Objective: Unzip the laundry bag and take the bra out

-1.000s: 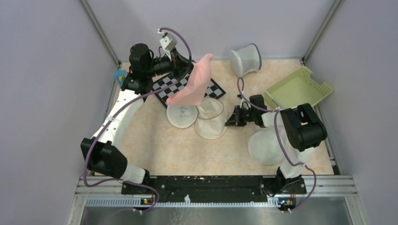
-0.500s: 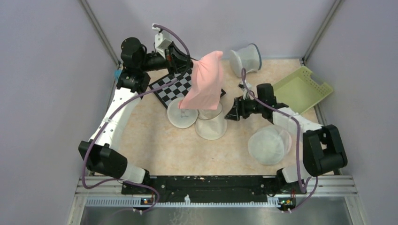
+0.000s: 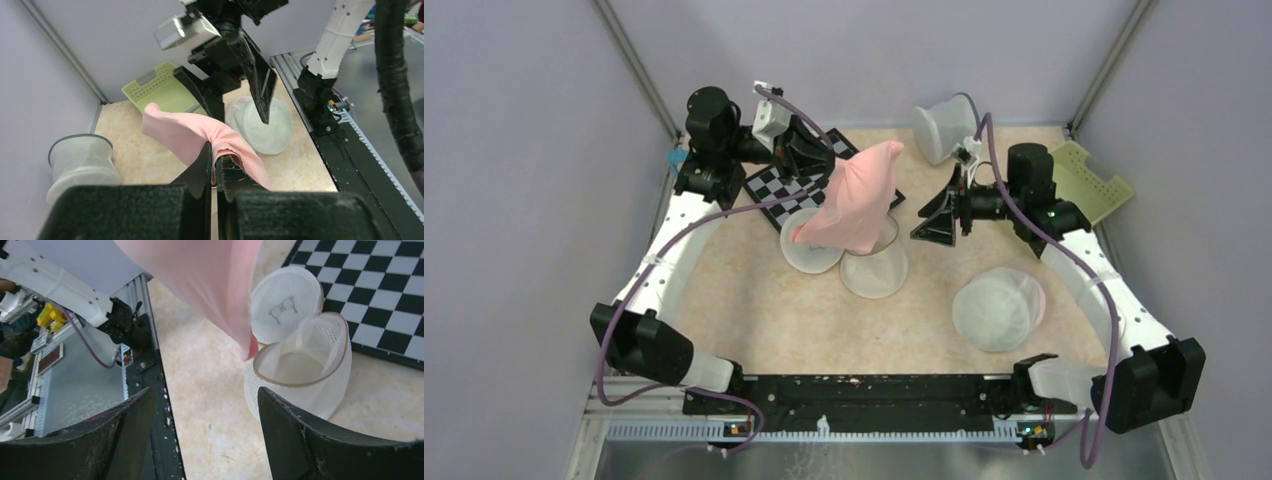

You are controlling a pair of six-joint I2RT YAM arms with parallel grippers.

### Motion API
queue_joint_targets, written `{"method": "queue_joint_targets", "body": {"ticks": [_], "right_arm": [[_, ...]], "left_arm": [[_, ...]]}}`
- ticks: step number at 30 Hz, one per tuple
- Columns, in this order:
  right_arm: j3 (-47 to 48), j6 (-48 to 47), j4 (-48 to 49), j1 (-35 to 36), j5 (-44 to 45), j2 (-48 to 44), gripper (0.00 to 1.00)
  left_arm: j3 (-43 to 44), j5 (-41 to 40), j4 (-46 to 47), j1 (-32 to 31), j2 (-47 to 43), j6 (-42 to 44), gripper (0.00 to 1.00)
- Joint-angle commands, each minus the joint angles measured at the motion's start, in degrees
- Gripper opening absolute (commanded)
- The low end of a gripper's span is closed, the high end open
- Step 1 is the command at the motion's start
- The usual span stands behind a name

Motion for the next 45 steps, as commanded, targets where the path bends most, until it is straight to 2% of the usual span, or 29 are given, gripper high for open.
{"method": "queue_joint_targets", "body": {"ticks": [1,4,6,10,12,14,15,17,20,23,24,26,28,32,36,37,45], "right_arm": [[6.5,6.6,4.2,-0.2,-6.1,1.7,0.74],[10.7,6.9,4.9,-0.2,-8.6,4.4,0.75],[13.8,7.7,4.8,0.2,-11.6,6.5,0.80],[16.7,8.6,4.6,4.8,-12.5,7.4,0.81],[16.0,12.1,8.1,7.2,-11.2,6.7,0.81],[13.3,19.1,15.7,8.0,-10.7,5.9,0.78],[12.0,22.6,19.4,8.0,-10.7,5.5,0.74],[11.4,26.4,23.3,8.0,-10.4,5.5,0.58],[12.1,28.6,24.9,8.0,-10.3,5.5,0.39],[13.2,28.3,24.3,8.0,-9.9,5.4,0.10],[14.0,26.8,21.4,8.0,-9.3,5.3,0.01],[15.6,22.2,15.1,7.5,-7.6,5.4,0.00],[16.9,18.8,10.1,6.2,-5.4,5.4,0.00],[18.3,16.1,5.4,0.0,-2.7,5.2,0.00],[24.7,7.3,-4.7,-5.3,-0.8,6.7,0.00],[26.0,5.8,-6.7,-6.8,-0.7,7.0,0.00],[37.0,-5.2,-18.7,-24.0,-4.2,11.5,0.00]], "left_arm": [[-1.3,5.9,-1.1,-1.4,-4.1,6.2,0.00],[-2.7,6.1,-1.5,-2.5,-5.1,7.0,0.00],[-4.0,5.6,-1.6,-3.9,-5.7,7.3,0.01],[-5.8,3.5,-2.2,-6.2,-6.3,9.7,0.01],[-5.8,2.4,-2.5,-6.8,-6.1,10.3,0.00],[-5.7,1.5,-2.5,-7.1,-6.0,10.7,0.00],[-5.8,0.9,-2.5,-7.1,-6.0,11.1,0.00],[-6.1,-0.3,-2.5,-7.1,-6.1,11.5,0.00],[-6.9,-3.6,-2.9,-7.2,-6.2,12.1,0.00],[-7.5,-7.6,-3.1,-7.2,-5.9,12.4,0.00],[-7.8,-9.3,-3.1,-7.2,-6.0,12.4,0.00],[-8.4,-12.8,-2.8,-7.1,-5.9,12.0,0.01],[-9.0,-16.6,-2.4,-7.0,-6.2,11.2,0.10],[-10.7,-23.6,-1.4,-6.8,-6.4,9.7,0.62],[-10.4,-28.6,-2.0,-6.8,-5.4,8.4,0.96],[-10.3,-28.4,-2.2,-6.8,-5.1,8.2,0.98],[-11.8,-27.9,0.1,-6.8,-4.3,6.1,0.99]]}}
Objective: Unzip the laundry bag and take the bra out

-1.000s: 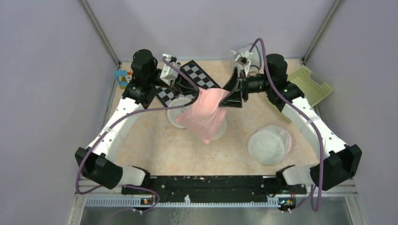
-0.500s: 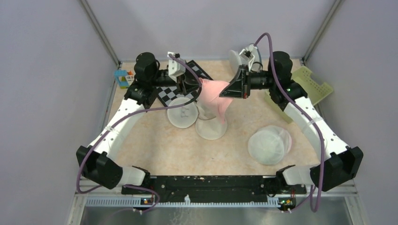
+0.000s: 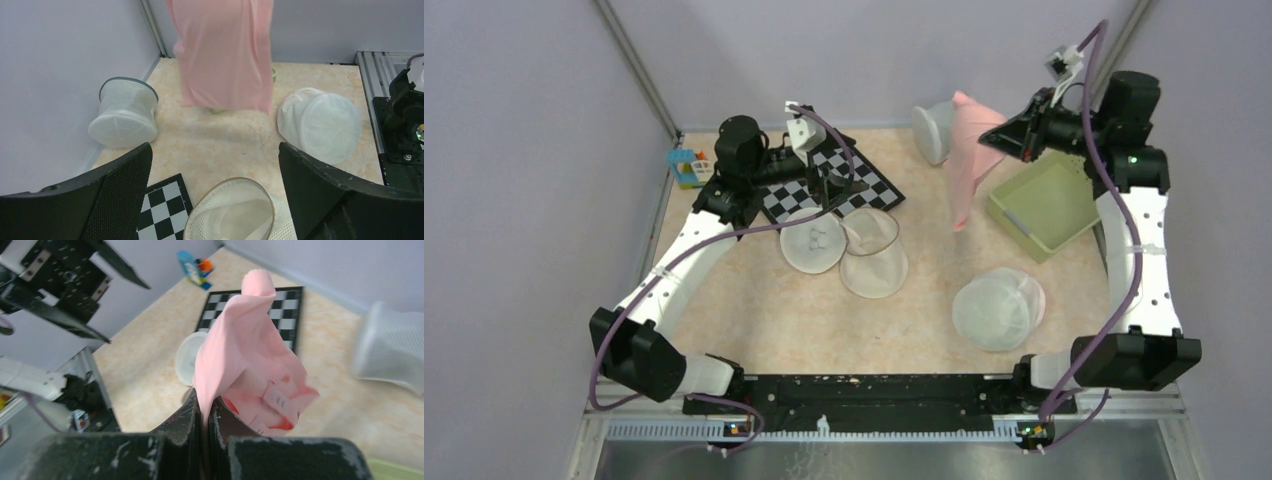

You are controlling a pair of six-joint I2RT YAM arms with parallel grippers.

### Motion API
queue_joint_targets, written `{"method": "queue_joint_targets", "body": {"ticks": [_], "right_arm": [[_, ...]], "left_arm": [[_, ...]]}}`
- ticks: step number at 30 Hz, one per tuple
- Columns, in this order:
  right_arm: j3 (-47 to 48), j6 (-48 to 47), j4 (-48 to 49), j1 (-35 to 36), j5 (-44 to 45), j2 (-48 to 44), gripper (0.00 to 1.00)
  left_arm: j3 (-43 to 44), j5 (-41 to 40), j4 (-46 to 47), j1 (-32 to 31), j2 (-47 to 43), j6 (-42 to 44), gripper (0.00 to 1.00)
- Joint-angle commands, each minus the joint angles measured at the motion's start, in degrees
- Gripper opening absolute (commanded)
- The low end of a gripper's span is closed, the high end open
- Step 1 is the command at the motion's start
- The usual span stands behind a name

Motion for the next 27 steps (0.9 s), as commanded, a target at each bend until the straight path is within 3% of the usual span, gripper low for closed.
{"method": "queue_joint_targets", "body": {"ticks": [1,6,10,14,20,27], "right_arm": [[8.3,-10.2,-8.8,-8.2,-2.3,3.6,0.00],[16.3,-18.0,-15.7,-18.4,-4.5,9.5,0.00],[22.0,-28.3,-23.3,-22.4,-3.7,14.4,0.00],[27.3,-38.7,-30.0,-25.4,-1.4,19.8,0.00],[29.4,-50.0,-31.8,-29.0,0.8,25.9,0.00],[37.7,-56.8,-33.5,-30.1,4.3,35.1,0.00]], "left_arm": [[-1.2,-0.7,3.6,0.0,0.4,-2.1,0.99],[-1.6,-0.2,4.7,-0.1,1.0,-3.5,0.99],[-2.4,0.0,5.6,-0.3,1.1,-4.8,0.99],[-3.4,0.0,5.7,-0.4,0.9,-5.1,0.99],[-4.3,0.0,5.3,-0.5,0.9,-4.3,0.99],[-2.9,0.2,3.9,-0.5,2.5,-2.5,0.99]]}}
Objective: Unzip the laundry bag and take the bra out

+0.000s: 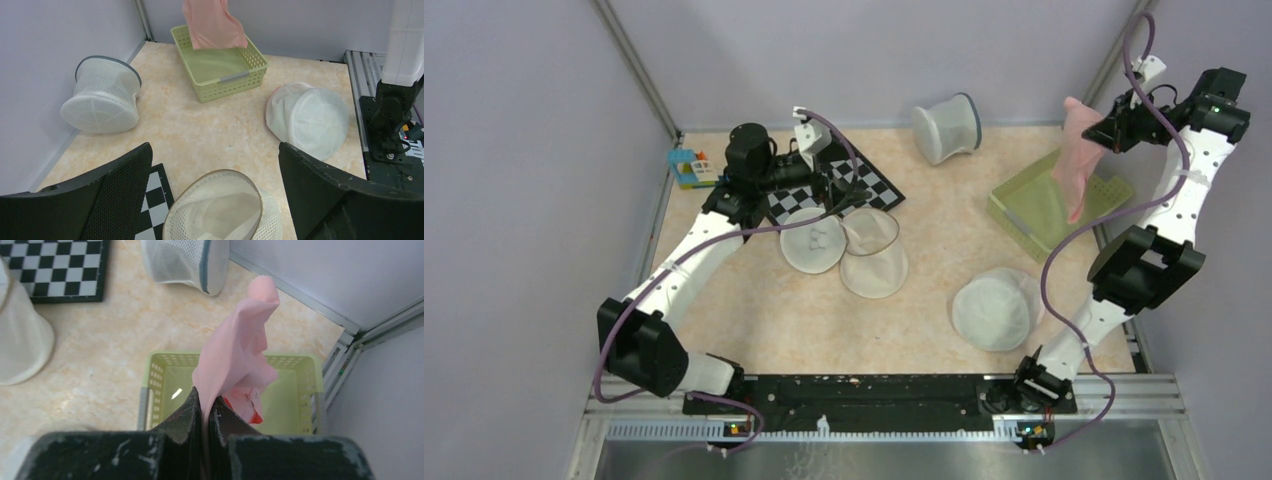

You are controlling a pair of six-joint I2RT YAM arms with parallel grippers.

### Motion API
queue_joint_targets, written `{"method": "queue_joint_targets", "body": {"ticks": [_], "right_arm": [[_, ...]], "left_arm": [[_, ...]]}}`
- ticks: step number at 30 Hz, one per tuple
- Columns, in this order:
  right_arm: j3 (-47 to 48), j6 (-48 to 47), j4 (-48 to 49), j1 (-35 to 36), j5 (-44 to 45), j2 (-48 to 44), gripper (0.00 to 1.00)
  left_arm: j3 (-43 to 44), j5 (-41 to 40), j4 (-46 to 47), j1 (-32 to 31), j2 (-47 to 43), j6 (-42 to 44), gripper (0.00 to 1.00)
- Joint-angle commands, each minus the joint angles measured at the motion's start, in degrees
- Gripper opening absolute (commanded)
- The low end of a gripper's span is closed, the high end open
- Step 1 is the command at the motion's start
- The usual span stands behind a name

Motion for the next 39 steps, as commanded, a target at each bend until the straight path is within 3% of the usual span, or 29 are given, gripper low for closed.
{"method": "queue_joint_targets", "body": {"ticks": [1,11,22,31,39], "right_arm": [[7.0,-9.2,-1.0,-0.8,1.8,4.3,0.00],[9.9,-18.4,4.0,-1.7,5.2,10.1,0.00],[-22.6,-23.3,18.4,2.5,9.8,0.5,0.00],[-36.9,-27.3,21.6,4.1,12.9,-4.5,0.00],[-43.2,-28.7,21.3,5.0,15.2,-8.7,0.34]], "left_arm": [[1.7,0.4,0.5,-0.2,1.3,2.0,0.99],[3.6,1.4,-2.1,-0.1,3.8,5.1,0.99],[3.9,1.9,-4.7,-0.1,4.1,8.0,0.99],[2.2,0.7,-8.6,-0.1,3.3,9.1,0.99],[-2.2,-2.6,-9.0,-0.1,1.2,7.1,0.99]]}}
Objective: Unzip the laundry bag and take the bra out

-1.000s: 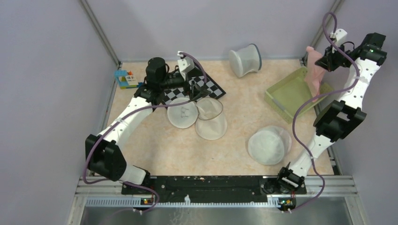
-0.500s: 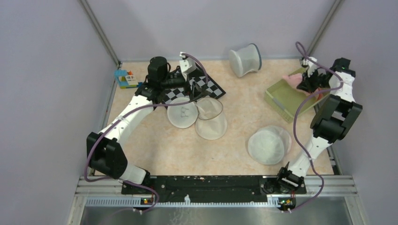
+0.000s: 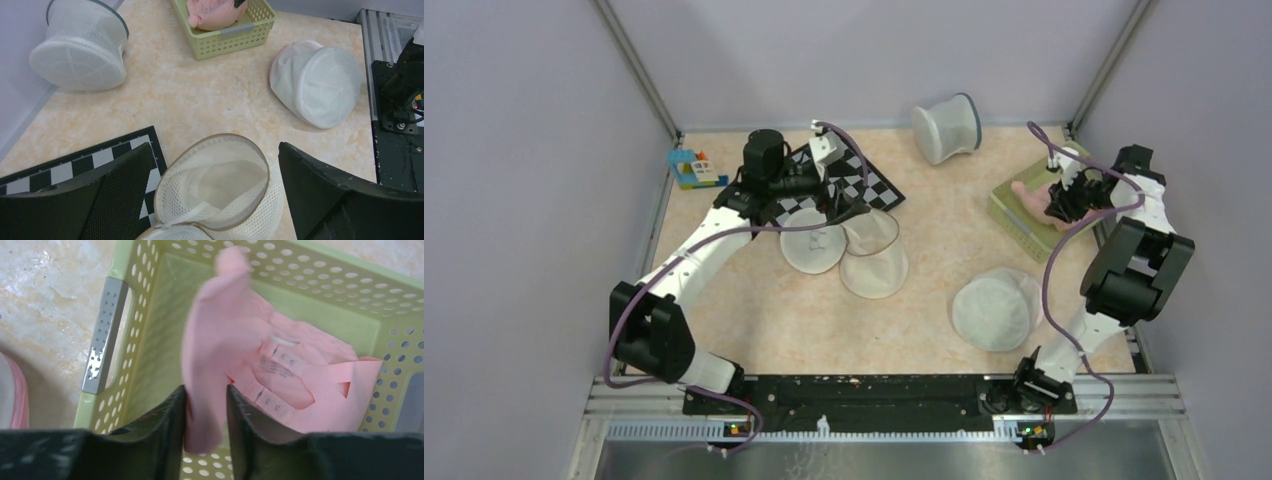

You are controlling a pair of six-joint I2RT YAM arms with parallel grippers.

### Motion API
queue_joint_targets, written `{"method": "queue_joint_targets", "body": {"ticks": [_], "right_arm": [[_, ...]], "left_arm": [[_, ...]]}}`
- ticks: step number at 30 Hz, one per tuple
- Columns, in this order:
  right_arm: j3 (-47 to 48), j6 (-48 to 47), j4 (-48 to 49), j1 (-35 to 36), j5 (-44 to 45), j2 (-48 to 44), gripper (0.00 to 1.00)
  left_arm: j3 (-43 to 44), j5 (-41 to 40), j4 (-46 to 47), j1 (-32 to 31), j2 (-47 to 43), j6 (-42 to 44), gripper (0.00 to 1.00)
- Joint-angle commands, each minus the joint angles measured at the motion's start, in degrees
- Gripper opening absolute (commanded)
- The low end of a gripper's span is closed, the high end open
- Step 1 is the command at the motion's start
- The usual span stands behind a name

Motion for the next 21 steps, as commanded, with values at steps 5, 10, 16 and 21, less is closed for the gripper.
{"method": "queue_joint_targets", "body": {"ticks": [5,10,16,21], "right_arm": [[-1.1,-5.7,-5.2,0.5,0.4,-5.8,0.54],[2.0,-2.2,-10.7,0.5,-4.0,-9.8,0.63],[4.2,5.6,-12.6,2.7,-6.8,-14.6,0.64],[2.8,24.9,-5.7,10.5,-2.8,-17.6,0.63]], "left_arm": [[-4.4,-3.8,-0.5,0.2,-5.1,-2.6,0.99],[-4.9,-8.0,-3.4,3.7,-4.9,-12.4,0.99],[-10.9,-16.1,-5.1,8.0,-7.0,-21.4,0.99],[-17.2,-16.0,-3.0,15.5,-7.6,-29.5,0.99]]}}
